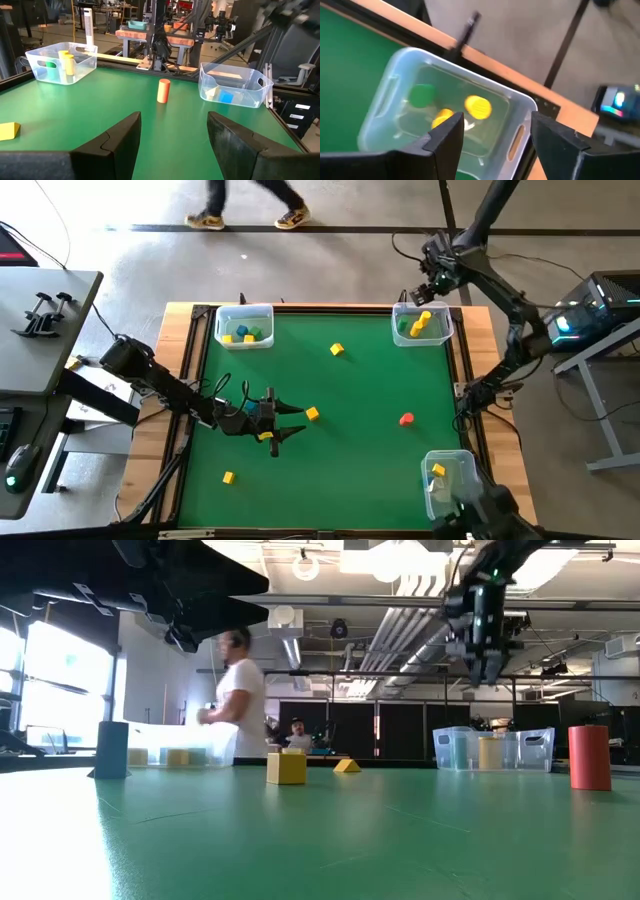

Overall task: Sort blocks by size
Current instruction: Put the green triangle block into the bottom transparent bin

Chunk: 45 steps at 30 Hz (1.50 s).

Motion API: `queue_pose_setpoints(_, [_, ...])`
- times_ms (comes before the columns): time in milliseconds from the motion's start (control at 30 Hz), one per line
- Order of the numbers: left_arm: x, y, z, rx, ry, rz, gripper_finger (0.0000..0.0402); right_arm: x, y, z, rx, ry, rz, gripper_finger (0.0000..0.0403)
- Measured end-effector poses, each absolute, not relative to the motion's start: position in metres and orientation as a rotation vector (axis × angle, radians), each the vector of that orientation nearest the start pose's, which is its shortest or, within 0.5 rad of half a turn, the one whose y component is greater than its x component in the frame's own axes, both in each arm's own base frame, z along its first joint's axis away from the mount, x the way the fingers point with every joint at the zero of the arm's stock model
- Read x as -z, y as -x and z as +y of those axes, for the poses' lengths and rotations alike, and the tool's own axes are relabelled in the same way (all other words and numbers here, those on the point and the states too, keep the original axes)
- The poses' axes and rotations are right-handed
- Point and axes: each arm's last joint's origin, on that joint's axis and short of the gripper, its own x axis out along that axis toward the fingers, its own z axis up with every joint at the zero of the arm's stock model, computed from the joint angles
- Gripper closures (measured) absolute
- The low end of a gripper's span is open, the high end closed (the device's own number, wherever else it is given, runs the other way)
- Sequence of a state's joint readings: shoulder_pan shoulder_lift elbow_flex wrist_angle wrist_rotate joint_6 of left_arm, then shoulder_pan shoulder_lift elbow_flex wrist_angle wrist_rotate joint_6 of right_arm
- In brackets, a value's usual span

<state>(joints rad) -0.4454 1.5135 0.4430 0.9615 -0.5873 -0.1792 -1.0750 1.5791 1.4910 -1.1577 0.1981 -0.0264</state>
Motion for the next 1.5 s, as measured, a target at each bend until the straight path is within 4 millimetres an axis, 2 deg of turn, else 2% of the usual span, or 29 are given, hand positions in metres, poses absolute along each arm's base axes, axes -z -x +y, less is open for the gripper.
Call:
queue_pose_setpoints(100, [-0.171,-0.247,-0.100,-0.150,0.125,0.082,0.0188,-0.333,-0.149,-0.247,1.042,-0.467,1.148,0.0183])
queue_pose_setpoints(233, [-0.171,-0.247,-0.100,-0.150,0.126,0.082,0.0188,-0.353,-0.174,-0.215,0.940,-0.339,1.048,0.0183])
queue_pose_setpoints(367, [-0.171,-0.247,-0.100,-0.150,0.126,0.082,0.0188,-0.354,-0.199,-0.175,0.794,-0.165,0.914,0.0183])
queue_pose_setpoints(467, [-0.171,-0.248,-0.099,-0.155,0.127,0.081,0.0188,-0.336,-0.210,-0.140,0.679,-0.076,0.830,0.0183])
queue_pose_setpoints(733, [-0.172,-0.248,-0.099,-0.157,0.158,0.072,0.0188,-0.256,-0.224,-0.048,0.386,-0.048,0.513,0.0183])
queue_pose_setpoints(833, [-0.173,-0.248,-0.098,-0.160,0.163,0.063,0.0188,-0.231,-0.227,-0.020,0.295,-0.073,0.385,0.0183])
queue_pose_setpoints(967, [-0.174,-0.250,-0.093,-0.179,0.172,0.050,0.0188,-0.207,-0.227,0.013,0.261,-0.084,0.285,0.0183])
queue_pose_setpoints(1267, [-0.174,-0.253,-0.085,-0.209,0.196,0.046,0.0188,-0.186,-0.237,0.067,0.291,-0.057,0.170,0.0183])
queue_pose_setpoints(1500, [-0.173,-0.253,-0.085,-0.210,0.193,0.047,0.0188,-0.158,-0.249,0.084,0.257,-0.125,0.169,0.0183])
